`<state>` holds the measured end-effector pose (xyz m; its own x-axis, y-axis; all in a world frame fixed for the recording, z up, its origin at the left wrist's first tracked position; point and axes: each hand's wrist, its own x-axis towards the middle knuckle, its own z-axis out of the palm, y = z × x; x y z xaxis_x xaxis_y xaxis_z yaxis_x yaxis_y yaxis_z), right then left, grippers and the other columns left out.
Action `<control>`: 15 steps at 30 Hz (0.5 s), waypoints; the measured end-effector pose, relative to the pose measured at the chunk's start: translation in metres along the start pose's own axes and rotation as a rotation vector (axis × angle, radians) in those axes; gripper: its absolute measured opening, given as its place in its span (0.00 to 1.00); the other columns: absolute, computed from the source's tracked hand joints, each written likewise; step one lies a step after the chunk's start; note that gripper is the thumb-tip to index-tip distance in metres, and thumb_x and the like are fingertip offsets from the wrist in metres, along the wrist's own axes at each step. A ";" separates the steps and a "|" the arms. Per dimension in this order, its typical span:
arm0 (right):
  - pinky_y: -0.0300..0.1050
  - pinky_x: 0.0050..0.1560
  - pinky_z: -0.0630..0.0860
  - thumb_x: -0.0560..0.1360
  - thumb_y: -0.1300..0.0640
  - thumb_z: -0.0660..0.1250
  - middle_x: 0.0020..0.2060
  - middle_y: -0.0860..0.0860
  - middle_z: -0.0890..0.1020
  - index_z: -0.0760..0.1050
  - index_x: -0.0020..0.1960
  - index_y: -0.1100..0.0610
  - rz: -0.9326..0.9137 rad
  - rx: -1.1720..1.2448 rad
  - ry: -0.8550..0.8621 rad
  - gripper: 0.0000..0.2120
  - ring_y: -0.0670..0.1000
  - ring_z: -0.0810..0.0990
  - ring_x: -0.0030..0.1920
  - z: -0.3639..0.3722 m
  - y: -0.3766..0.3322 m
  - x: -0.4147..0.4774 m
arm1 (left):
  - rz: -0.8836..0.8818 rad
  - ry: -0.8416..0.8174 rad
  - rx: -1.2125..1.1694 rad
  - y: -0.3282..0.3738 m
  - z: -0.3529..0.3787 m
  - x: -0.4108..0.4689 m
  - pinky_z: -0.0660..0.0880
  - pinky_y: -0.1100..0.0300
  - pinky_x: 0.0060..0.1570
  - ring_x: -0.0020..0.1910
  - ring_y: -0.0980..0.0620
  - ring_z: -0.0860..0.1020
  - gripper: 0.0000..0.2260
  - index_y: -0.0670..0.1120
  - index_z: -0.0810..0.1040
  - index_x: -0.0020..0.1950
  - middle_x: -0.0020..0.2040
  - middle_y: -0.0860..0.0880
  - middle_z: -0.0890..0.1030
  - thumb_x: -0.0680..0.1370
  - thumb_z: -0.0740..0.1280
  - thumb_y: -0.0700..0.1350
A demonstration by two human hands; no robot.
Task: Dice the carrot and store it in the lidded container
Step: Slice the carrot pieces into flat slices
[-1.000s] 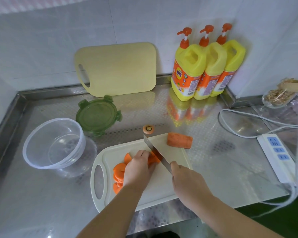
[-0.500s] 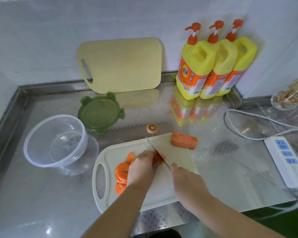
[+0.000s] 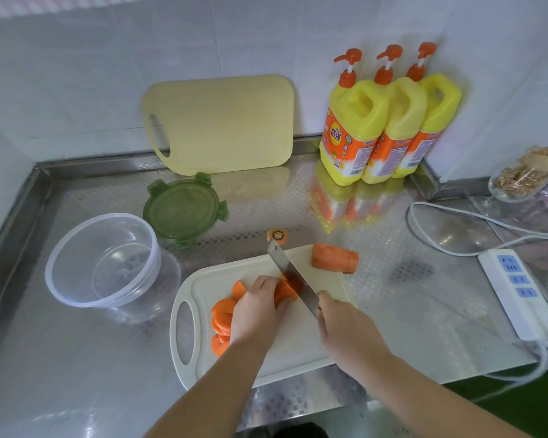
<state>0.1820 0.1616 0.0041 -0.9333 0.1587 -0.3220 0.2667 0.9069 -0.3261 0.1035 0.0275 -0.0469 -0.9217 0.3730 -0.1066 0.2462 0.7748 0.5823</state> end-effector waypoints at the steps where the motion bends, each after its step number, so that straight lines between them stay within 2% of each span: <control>1: 0.40 0.32 0.63 0.81 0.58 0.50 0.33 0.44 0.66 0.65 0.57 0.53 -0.005 -0.012 0.001 0.08 0.48 0.70 0.35 -0.001 -0.001 -0.002 | 0.003 0.003 0.006 0.000 0.000 -0.001 0.75 0.54 0.46 0.49 0.51 0.76 0.10 0.50 0.76 0.55 0.54 0.52 0.76 0.79 0.62 0.53; 3: 0.38 0.28 0.59 0.81 0.59 0.50 0.33 0.44 0.66 0.64 0.60 0.53 -0.007 -0.030 -0.010 0.09 0.44 0.67 0.31 -0.001 -0.003 -0.004 | 0.008 0.002 0.017 -0.001 0.000 -0.001 0.75 0.55 0.45 0.49 0.51 0.76 0.10 0.49 0.75 0.55 0.53 0.52 0.75 0.79 0.62 0.53; 6: 0.36 0.27 0.58 0.81 0.60 0.50 0.33 0.44 0.65 0.64 0.58 0.52 -0.002 -0.055 -0.010 0.08 0.42 0.64 0.29 -0.002 -0.005 -0.006 | 0.014 0.003 0.028 -0.003 -0.001 0.001 0.75 0.57 0.44 0.48 0.52 0.76 0.09 0.49 0.76 0.54 0.52 0.52 0.76 0.79 0.62 0.52; 11: 0.37 0.27 0.58 0.81 0.61 0.51 0.33 0.44 0.66 0.62 0.54 0.51 0.019 -0.076 -0.044 0.06 0.43 0.65 0.29 -0.002 -0.007 -0.006 | 0.022 0.017 0.020 -0.005 0.000 0.003 0.75 0.60 0.43 0.46 0.53 0.77 0.10 0.49 0.77 0.53 0.50 0.52 0.77 0.79 0.62 0.53; 15: 0.37 0.27 0.59 0.80 0.62 0.52 0.33 0.44 0.65 0.63 0.59 0.52 0.011 -0.084 -0.052 0.10 0.46 0.68 0.32 0.001 -0.005 -0.006 | 0.037 0.023 0.001 -0.007 0.002 0.004 0.74 0.60 0.44 0.46 0.52 0.78 0.09 0.48 0.78 0.52 0.50 0.52 0.78 0.79 0.63 0.52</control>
<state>0.1860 0.1554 0.0069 -0.9160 0.1503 -0.3719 0.2540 0.9350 -0.2476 0.0988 0.0247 -0.0525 -0.9187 0.3894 -0.0663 0.2805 0.7611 0.5848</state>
